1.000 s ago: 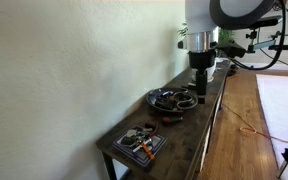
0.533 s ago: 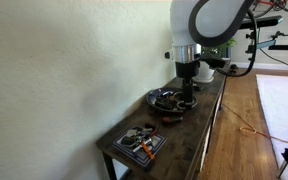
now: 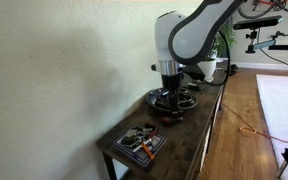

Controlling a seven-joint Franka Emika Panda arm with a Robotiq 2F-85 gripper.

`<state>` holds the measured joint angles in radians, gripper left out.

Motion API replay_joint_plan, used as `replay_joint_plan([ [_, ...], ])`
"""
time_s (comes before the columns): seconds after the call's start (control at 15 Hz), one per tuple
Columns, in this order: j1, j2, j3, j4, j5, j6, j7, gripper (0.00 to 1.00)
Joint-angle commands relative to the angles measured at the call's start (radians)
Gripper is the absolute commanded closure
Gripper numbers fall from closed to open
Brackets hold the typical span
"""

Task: Pick up the remote from the table and place it on the tray on the right side of the table

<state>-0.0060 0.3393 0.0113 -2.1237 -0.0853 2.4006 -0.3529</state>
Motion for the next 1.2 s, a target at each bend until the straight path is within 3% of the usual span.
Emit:
replay_joint_plan([
  [0.0, -0.025, 0.064, 0.035, 0.065, 0.019, 0.012, -0.049, 0.00],
  [0.4, -0.033, 0.163, 0.069, 0.158, 0.002, -0.015, -0.117, 0.00],
  [1.13, -0.024, 0.258, 0.064, 0.247, -0.085, -0.073, -0.195, 0.00],
])
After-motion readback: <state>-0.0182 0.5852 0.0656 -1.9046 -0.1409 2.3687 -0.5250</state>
